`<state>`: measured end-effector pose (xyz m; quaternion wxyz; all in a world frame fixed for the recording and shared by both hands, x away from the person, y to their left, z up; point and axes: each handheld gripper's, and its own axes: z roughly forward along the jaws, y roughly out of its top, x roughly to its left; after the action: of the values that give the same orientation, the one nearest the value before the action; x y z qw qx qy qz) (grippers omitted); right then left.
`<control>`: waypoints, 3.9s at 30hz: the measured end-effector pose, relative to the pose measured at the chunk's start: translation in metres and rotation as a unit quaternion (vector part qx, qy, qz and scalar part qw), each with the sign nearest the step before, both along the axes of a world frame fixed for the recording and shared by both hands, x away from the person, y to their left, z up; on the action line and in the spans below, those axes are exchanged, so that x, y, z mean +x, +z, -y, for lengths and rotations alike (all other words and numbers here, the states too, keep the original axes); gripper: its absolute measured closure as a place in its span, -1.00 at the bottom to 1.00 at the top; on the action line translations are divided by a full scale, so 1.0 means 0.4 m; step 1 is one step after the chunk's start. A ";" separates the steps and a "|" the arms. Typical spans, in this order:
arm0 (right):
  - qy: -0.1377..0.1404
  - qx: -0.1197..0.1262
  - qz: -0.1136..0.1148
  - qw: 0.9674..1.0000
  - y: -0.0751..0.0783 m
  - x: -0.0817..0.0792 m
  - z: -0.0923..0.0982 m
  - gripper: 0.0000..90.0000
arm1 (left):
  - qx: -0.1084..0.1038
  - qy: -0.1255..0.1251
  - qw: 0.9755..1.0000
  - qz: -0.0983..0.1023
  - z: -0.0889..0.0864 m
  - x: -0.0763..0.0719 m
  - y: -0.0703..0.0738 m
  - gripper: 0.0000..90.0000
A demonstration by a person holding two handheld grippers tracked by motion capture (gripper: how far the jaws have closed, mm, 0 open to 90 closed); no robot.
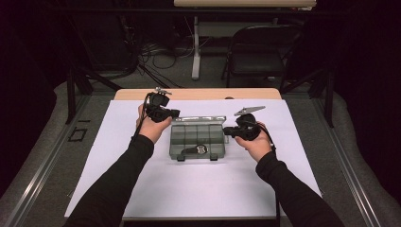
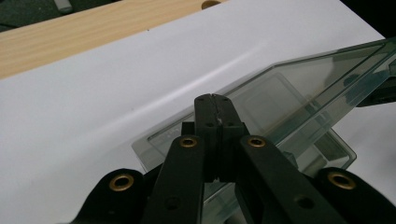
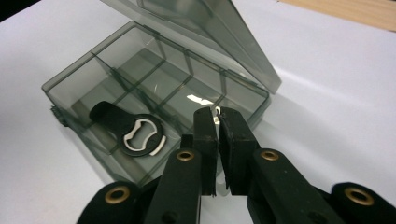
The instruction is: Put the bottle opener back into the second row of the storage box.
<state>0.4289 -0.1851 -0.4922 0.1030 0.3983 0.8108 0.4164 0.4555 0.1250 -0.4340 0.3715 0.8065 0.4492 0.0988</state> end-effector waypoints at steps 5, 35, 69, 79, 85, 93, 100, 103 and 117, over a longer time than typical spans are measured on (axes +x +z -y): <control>0.001 0.010 -0.008 1.000 0.007 -0.012 -0.001 0.95 | -0.003 -0.010 1.000 0.001 -0.003 -0.027 -0.018 1.00; 0.017 -0.028 -0.022 0.999 -0.060 -0.089 0.004 1.00 | -0.017 -0.020 1.000 -0.007 -0.015 -0.124 -0.145 1.00; 0.012 -0.034 -0.004 0.999 -0.066 -0.093 -0.004 1.00 | 0.006 -0.025 1.000 -0.016 -0.023 -0.147 -0.200 1.00; 0.024 -0.025 0.001 0.999 -0.055 -0.100 -0.022 1.00 | -0.001 -0.026 1.000 -0.014 -0.026 -0.148 -0.204 1.00; 0.027 -0.025 -0.003 0.999 -0.064 -0.097 -0.031 1.00 | -0.006 -0.025 1.000 -0.010 -0.027 -0.150 -0.207 1.00; 0.028 -0.023 -0.006 0.999 -0.065 -0.096 -0.030 1.00 | -0.007 -0.025 1.000 -0.009 -0.027 -0.151 -0.208 1.00; 0.029 -0.027 -0.003 0.999 -0.064 -0.097 -0.033 1.00 | -0.005 -0.023 1.000 -0.007 -0.024 -0.152 -0.208 1.00; 0.028 -0.026 -0.004 0.999 -0.065 -0.097 -0.033 1.00 | -0.004 -0.024 1.000 -0.005 -0.022 -0.153 -0.208 1.00; 0.031 -0.031 -0.005 0.999 -0.060 -0.103 -0.039 0.99 | 0.002 -0.025 1.000 -0.012 -0.022 -0.156 -0.203 1.00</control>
<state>0.3875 -0.1696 -0.5163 0.0988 0.3719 0.8358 0.3917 0.3932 0.1338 -0.5151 0.3670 0.8192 0.4332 0.0805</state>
